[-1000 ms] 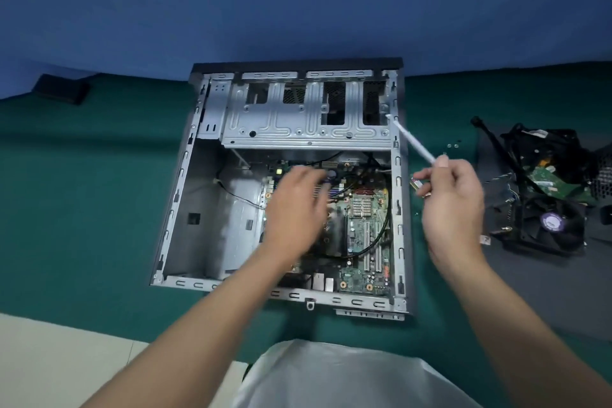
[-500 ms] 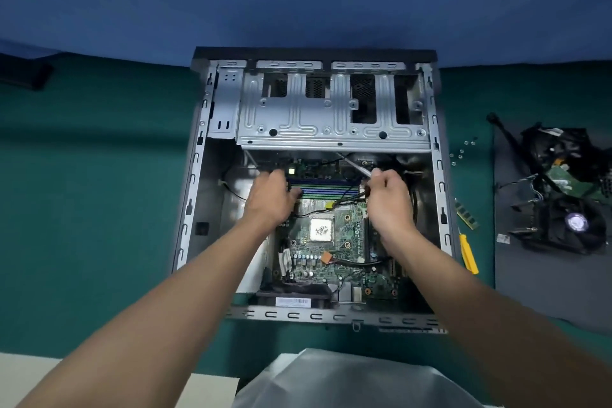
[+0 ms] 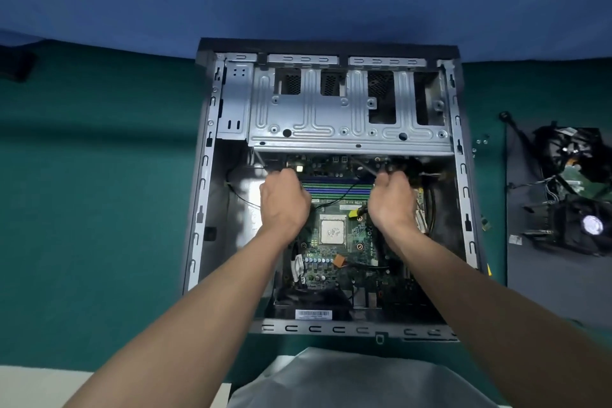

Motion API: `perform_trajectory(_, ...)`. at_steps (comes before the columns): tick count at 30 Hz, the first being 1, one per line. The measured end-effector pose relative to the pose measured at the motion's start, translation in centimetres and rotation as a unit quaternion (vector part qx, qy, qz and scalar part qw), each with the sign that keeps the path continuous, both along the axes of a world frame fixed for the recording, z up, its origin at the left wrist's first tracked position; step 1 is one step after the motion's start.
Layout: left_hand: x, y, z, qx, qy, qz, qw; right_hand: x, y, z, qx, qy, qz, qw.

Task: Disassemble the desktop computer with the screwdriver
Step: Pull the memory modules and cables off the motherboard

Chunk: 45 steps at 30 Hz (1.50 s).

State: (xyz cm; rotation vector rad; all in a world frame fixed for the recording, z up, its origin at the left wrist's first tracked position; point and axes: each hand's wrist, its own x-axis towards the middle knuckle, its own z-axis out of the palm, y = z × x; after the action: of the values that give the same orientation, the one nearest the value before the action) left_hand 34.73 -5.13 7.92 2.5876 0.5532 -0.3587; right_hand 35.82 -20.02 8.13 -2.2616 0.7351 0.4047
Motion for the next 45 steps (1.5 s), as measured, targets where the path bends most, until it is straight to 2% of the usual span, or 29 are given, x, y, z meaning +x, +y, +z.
perform_trajectory(5, 0.2, 0.0, 0.3, -0.009, -0.054, 0.021, 0.998, -0.1, 1.0, 0.7, 0.015, -0.051, -0.033, 0.998)
perform_trajectory(13, 1.2, 0.1, -0.7, -0.045, -0.017, 0.125, 0.991, 1.9, 0.5, 0.3, 0.027, 0.017, -0.047, 0.998)
perform_trajectory(16, 1.6, 0.7, -0.7, -0.081, 0.016, 0.168, 0.982, 1.5, 0.1, 0.7, 0.017, 0.019, 0.0, 1.0)
perform_trajectory(20, 1.1, 1.4, 0.2, -0.129, 0.034, 0.148, 0.98, 0.0, -0.2, 2.5, -0.032, 0.013, 0.091, 0.995)
perform_trajectory(25, -1.5, 0.1, 1.8, -0.193, 0.021, 0.139, 0.971, -3.3, -0.4, 5.1, -0.002, -0.049, 0.12, 0.992)
perform_trajectory(27, -2.7, -1.0, 3.0, -0.26, -0.006, 0.165, 0.951, -4.6, -0.1, 6.0, 0.086, -0.059, 0.065, 0.992)
perform_trajectory(29, -3.7, -2.0, 4.3, -0.369, -0.032, 0.212, 0.904, -6.1, 0.3, 6.9, 0.173, -0.068, 0.01, 0.983)
perform_trajectory(32, -4.9, -3.0, 6.7, -0.525, -0.07, 0.28, 0.801, -8.6, 0.6, 8.0, 0.221, -0.08, 0.0, 0.972)
perform_trajectory(34, -5.7, -3.4, 8.0, -0.548, -0.091, 0.283, 0.781, -10.2, 0.4, 8.7, 0.239, -0.082, 0.013, 0.968)
perform_trajectory(36, -6.9, -3.6, 9.0, -0.547, -0.103, 0.263, 0.788, -11.7, 0.0, 9.2, 0.287, -0.068, 0.027, 0.955)
perform_trajectory(39, -9.3, -4.2, 10.2, -0.539, -0.091, 0.205, 0.812, -13.5, -0.4, 10.0, 0.396, -0.058, 0.021, 0.916)
perform_trajectory(45, -15.7, -6.3, 11.6, -0.481, -0.079, 0.14, 0.862, -18.7, -1.7, 10.2, 0.365, -0.09, 0.08, 0.923)
